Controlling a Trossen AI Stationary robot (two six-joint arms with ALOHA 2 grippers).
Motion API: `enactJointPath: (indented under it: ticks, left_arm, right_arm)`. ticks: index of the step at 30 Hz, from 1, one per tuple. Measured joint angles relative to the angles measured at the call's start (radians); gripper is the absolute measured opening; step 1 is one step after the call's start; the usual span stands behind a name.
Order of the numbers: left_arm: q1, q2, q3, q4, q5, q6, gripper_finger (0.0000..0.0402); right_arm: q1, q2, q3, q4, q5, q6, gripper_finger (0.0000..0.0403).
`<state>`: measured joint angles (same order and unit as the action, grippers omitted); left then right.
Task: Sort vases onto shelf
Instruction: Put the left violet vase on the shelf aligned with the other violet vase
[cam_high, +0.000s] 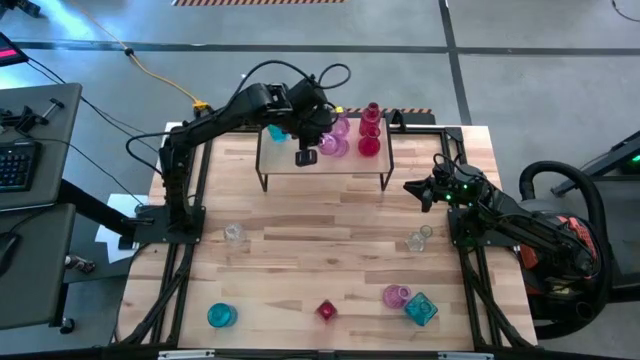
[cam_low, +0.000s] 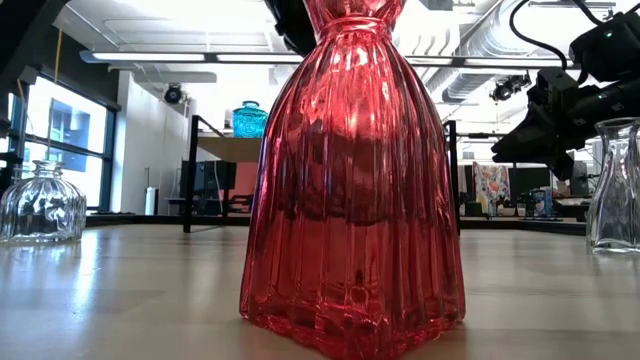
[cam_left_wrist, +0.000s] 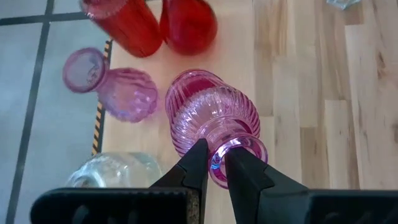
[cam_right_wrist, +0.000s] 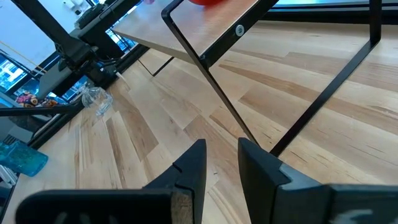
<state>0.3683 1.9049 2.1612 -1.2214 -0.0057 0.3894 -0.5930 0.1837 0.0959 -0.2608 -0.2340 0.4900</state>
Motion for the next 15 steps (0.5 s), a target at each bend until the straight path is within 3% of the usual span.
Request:
enactJointPath:
  ticks: [15]
  left_arm:
    - [0.021,0.031,0.000,0.021,0.031,0.007,0.0035]
  right_arm:
    - [0.000,0.000,0.000,0.000,0.000,0.000,0.0073]
